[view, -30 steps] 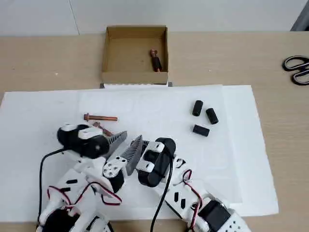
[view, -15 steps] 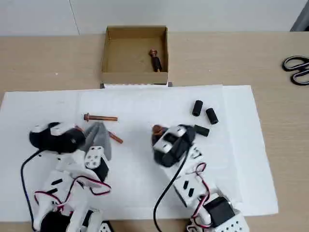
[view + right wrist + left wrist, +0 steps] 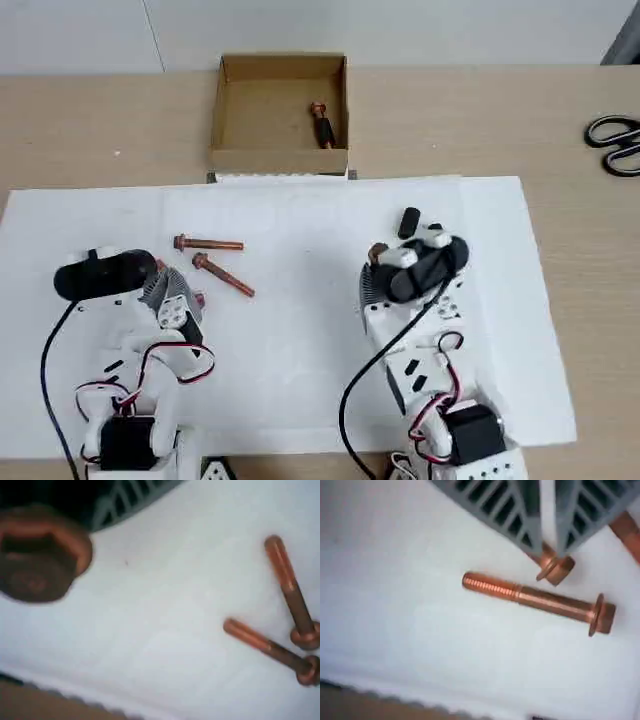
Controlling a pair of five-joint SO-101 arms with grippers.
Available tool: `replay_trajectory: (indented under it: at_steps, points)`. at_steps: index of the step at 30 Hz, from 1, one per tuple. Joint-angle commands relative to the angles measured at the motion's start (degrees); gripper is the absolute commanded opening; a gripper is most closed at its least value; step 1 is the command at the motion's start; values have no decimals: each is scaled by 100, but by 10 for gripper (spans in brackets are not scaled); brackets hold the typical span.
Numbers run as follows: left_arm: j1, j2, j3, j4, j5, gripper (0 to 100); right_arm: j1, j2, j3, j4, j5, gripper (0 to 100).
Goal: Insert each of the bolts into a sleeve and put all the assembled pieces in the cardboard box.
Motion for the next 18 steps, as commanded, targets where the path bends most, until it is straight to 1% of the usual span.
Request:
replay_trajectory:
  at_steps: [1, 13, 18]
  points:
    - [-9, -53, 40, -9, -193, 7, 13, 1015, -1204, 13, -88, 2]
    - [-9, -53, 57, -9, -158, 7, 13, 5648, -4281, -875, -53, 2]
    - [-9, -53, 48, -9, -158, 7, 13, 7503, -5837, -963, -62, 2]
